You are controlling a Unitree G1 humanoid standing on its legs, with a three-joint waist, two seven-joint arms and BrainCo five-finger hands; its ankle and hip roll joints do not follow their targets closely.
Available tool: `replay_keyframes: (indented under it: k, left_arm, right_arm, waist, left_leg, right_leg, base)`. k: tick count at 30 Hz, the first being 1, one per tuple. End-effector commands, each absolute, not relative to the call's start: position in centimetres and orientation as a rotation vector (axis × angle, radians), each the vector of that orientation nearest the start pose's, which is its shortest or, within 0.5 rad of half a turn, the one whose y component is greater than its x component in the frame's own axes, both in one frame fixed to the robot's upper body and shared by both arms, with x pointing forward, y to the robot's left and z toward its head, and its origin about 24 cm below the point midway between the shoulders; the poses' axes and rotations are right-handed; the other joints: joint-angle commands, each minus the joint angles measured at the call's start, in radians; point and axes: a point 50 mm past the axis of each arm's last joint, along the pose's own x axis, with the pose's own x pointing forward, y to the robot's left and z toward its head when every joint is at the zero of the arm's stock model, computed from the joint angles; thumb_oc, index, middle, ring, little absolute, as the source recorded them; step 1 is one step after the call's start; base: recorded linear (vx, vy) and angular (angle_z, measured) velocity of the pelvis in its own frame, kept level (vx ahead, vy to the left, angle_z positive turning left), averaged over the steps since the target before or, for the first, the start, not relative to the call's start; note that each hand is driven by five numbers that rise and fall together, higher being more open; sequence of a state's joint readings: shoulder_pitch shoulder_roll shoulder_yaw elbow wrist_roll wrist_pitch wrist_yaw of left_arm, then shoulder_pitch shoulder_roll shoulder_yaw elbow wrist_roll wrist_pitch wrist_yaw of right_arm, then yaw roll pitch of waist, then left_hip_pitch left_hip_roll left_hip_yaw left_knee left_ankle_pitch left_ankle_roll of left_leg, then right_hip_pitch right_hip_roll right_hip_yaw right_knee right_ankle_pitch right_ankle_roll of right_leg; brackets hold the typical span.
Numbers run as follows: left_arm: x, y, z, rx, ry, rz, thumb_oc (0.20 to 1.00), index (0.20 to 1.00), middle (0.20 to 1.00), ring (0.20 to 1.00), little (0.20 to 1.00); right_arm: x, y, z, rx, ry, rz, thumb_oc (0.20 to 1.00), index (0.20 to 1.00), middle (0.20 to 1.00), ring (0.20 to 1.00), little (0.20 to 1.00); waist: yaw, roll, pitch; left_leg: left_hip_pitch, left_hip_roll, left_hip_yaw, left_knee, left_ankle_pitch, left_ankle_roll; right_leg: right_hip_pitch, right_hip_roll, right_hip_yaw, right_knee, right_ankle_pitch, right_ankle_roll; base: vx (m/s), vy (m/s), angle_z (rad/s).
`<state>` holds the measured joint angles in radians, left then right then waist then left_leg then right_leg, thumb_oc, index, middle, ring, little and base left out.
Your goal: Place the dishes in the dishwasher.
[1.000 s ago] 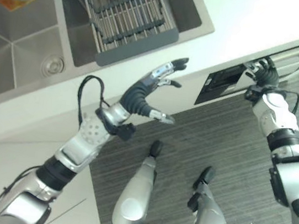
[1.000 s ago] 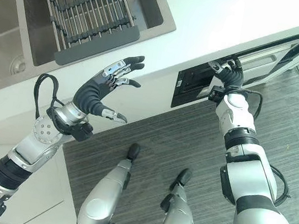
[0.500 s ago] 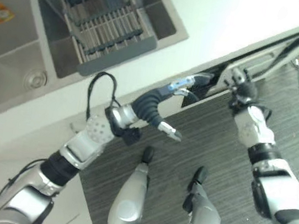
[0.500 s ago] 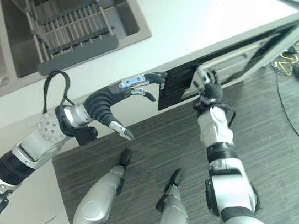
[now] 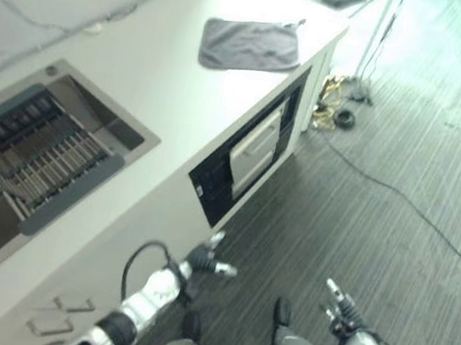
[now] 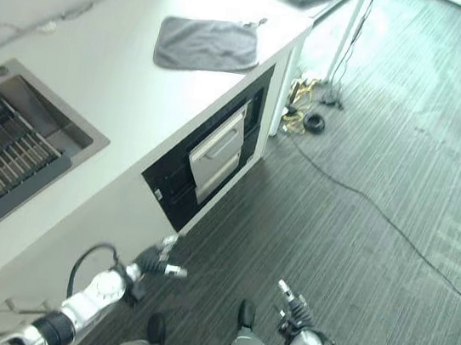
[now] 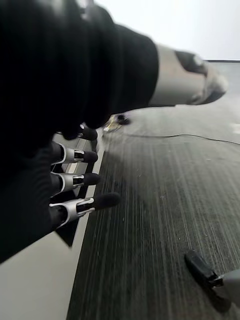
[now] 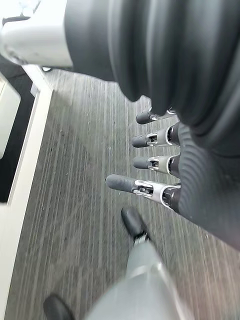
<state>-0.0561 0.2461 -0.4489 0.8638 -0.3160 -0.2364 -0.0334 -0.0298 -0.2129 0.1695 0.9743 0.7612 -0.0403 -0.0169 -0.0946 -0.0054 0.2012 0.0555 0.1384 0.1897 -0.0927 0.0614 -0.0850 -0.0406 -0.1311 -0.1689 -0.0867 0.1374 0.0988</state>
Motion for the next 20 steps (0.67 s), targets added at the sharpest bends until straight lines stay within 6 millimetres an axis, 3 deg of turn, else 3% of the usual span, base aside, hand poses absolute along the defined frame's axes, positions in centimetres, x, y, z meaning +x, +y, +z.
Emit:
replay_keyframes:
  k: [1, 5, 9, 11, 17, 18, 20]
  left_arm:
    - [18.3, 17.5, -12.0, -0.066, 0.709, -0.119, 1.0, 1.0, 1.0, 1.0, 1.0]
    - [12.3, 18.6, -15.6, -0.318, 1.011, 0.042, 1.0, 1.0, 1.0, 1.0, 1.0]
    - [8.6, 19.8, -16.7, -0.312, 1.184, 0.119, 1.0, 1.0, 1.0, 1.0, 1.0]
    - [7.2, 20.1, -17.0, -0.403, 1.232, 0.141, 1.0, 1.0, 1.0, 1.0, 1.0]
    - [5.5, 20.3, -17.0, -0.569, 1.237, 0.156, 1.0, 1.0, 1.0, 1.0, 1.0]
    - [5.4, 20.0, -17.0, -0.561, 1.268, 0.096, 1.0, 1.0, 1.0, 1.0, 1.0]
    - [5.6, 19.5, -17.0, -0.572, 1.278, 0.028, 1.0, 1.0, 1.0, 1.0, 1.0]
  right_arm:
    - [17.2, -21.1, -13.0, 0.369, 0.821, -0.311, 1.0, 1.0, 1.0, 1.0, 1.0]
    - [14.3, -21.1, -14.5, 0.386, 0.9, -0.337, 1.0, 1.0, 1.0, 1.0, 1.0]
    - [12.4, -21.4, -15.2, 0.401, 0.96, -0.271, 1.0, 1.0, 1.0, 1.0, 1.0]
    - [11.3, -21.6, -15.5, 0.42, 0.998, -0.209, 1.0, 1.0, 1.0, 1.0, 1.0]
    - [7.3, -22.0, -16.5, 0.448, 1.153, -0.165, 1.0, 1.0, 1.0, 1.0, 1.0]
    - [5.7, -22.0, -16.8, 0.438, 1.219, -0.159, 1.0, 1.0, 1.0, 1.0, 1.0]
    - [5.1, -22.0, -16.9, 0.433, 1.25, -0.161, 1.0, 1.0, 1.0, 1.0, 1.0]
  waist:
    - [0.028, 0.01, 0.015]
    - [0.033, 0.004, -0.024]
    - [0.032, 0.005, -0.045]
    - [0.031, 0.002, -0.056]
    - [0.039, -0.005, -0.071]
    - [0.037, -0.006, -0.074]
    - [0.033, -0.005, -0.076]
  left_leg:
    - [-0.01, 0.009, 0.045, 0.019, 0.012, 0.02]
    - [0.024, 0.016, 0.042, 0.016, 0.008, 0.018]
    - [0.056, 0.019, 0.035, 0.008, 0.003, 0.015]
    - [0.069, 0.022, 0.032, 0.006, 0.0, 0.014]
    - [0.093, 0.03, 0.036, 0.009, -0.009, 0.008]
    - [0.103, 0.034, 0.041, 0.009, -0.012, 0.007]
    - [0.11, 0.035, 0.045, 0.007, -0.015, 0.007]
  right_leg:
    - [0.041, -0.05, 0.007, 0.042, -0.03, 0.041]
    - [0.084, -0.044, -0.009, 0.035, -0.046, 0.031]
    - [0.12, -0.036, -0.016, 0.023, -0.06, 0.027]
    - [0.136, -0.031, -0.017, 0.019, -0.067, 0.023]
    - [0.165, -0.03, -0.041, 0.019, -0.078, 0.02]
    - [0.175, -0.031, -0.049, 0.019, -0.08, 0.02]
    - [0.18, -0.03, -0.05, 0.019, -0.081, 0.02]
  base:
    - [0.1, -0.036, 0.08]
    - [0.06, -0.008, 0.08]
    - [0.01, 0.004, 0.02]
    - [0.0, 0.0, 0.0]
    - [-0.02, -0.012, 0.0]
    - [-0.06, -0.023, 0.13]
    - [-0.04, -0.005, 0.08]
